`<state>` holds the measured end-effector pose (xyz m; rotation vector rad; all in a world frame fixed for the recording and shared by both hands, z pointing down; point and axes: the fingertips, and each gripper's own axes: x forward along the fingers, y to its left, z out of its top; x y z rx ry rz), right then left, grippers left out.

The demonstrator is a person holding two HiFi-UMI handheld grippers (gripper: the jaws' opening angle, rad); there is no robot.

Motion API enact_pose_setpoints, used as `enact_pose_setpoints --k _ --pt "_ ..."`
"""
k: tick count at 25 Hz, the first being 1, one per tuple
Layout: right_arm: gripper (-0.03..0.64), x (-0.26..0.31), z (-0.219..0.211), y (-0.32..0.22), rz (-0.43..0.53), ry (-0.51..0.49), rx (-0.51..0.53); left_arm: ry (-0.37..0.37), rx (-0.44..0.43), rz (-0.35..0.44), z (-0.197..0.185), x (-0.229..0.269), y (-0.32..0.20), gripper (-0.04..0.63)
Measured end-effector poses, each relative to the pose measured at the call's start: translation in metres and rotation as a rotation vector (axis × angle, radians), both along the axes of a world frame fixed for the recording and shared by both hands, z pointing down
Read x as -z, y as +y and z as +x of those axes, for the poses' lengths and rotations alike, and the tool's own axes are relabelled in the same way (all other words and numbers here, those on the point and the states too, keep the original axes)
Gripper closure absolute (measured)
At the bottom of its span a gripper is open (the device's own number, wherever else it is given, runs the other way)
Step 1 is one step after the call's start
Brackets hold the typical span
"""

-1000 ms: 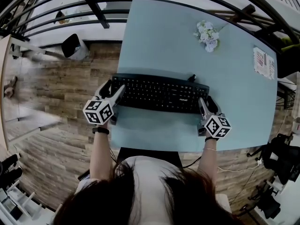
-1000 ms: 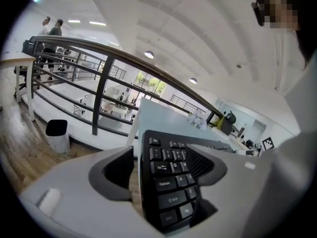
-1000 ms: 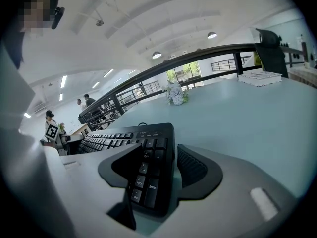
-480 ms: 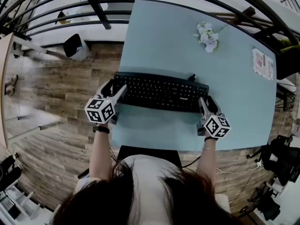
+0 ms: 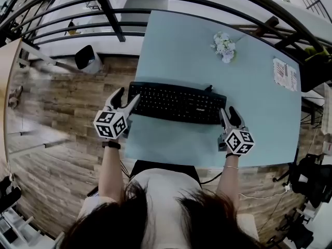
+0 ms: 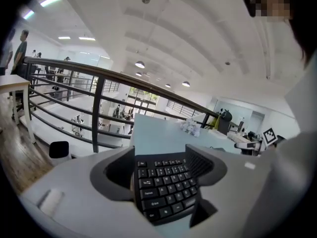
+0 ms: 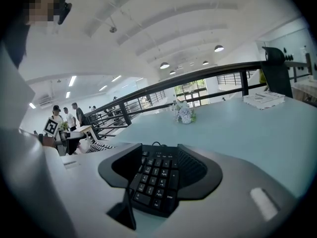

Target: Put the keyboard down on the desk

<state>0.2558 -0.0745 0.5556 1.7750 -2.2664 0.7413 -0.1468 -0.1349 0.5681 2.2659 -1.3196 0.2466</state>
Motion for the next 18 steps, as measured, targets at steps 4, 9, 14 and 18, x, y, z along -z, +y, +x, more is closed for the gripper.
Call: enact_pose_setpoints --k 4,9,14,18 --pt "0.419 0.03 -0.008 -0.001 0.052 0.012 0.035 -0.001 -0.002 0.066 0.0 0.035 0.002 0.239" --pt "0.42 0.058 -0.028 0.002 0.086 0.025 0.115 -0.01 -0.011 0.122 -0.002 0.068 0.012 0.239" --pt "0.42 0.099 -0.039 0.004 0.188 0.052 0.141 -0.004 -0.028 0.189 0.002 0.102 0.021 0.241" --pt "0.42 0.129 -0.048 0.013 0.257 0.072 0.171 0.01 -0.044 0.242 0.008 0.127 0.035 0.25"
